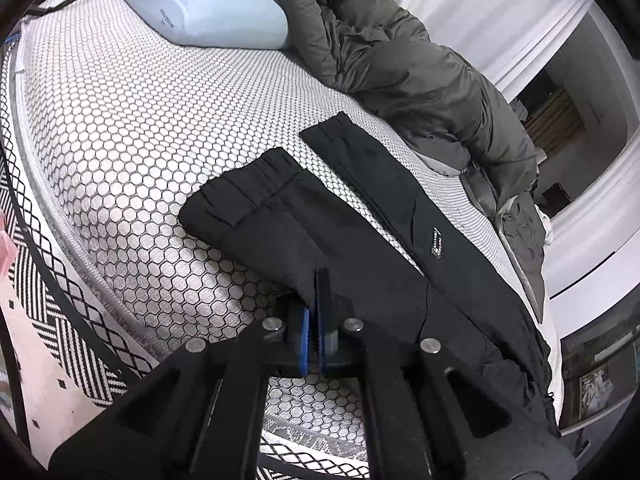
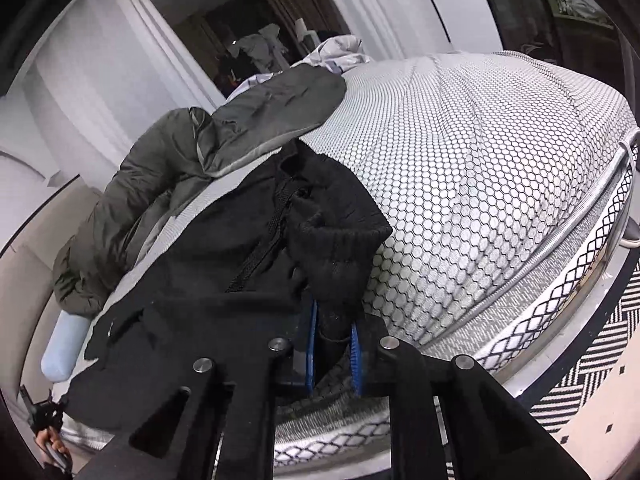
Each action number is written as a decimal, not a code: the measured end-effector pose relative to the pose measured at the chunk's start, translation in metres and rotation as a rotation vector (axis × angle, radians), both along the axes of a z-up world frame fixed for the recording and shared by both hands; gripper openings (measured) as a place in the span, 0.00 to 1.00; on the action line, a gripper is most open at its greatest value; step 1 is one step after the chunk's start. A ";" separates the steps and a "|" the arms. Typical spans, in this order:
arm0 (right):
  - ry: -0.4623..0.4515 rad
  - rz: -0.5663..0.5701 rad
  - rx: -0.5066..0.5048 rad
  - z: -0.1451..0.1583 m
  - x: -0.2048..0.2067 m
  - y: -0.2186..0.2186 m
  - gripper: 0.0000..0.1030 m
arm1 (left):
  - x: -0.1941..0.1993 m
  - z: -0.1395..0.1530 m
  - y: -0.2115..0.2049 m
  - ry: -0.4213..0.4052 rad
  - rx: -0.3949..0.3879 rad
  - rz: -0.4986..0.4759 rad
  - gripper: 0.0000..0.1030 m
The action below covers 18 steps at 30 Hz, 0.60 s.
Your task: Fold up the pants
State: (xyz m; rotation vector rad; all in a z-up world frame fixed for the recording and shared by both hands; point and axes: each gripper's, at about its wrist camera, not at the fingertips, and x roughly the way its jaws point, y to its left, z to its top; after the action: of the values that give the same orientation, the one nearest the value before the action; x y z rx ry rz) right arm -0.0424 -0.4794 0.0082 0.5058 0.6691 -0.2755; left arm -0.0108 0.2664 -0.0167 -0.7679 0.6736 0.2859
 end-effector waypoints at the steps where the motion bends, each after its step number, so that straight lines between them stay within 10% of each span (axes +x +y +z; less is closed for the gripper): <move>1: -0.007 0.005 0.005 0.001 0.001 -0.001 0.12 | 0.001 0.002 0.000 -0.003 -0.002 -0.001 0.00; 9: -0.145 0.001 -0.086 0.052 0.032 0.015 0.12 | 0.039 0.056 0.002 -0.065 0.064 -0.013 0.00; 18: -0.208 -0.088 -0.116 0.094 0.130 0.010 0.12 | 0.170 0.105 0.013 -0.025 0.114 -0.024 0.00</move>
State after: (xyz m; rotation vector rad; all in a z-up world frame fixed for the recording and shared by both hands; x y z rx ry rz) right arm 0.0874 -0.4694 0.1023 0.4465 0.4267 -0.3368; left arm 0.1597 0.2790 0.0880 -0.6532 0.6368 0.2900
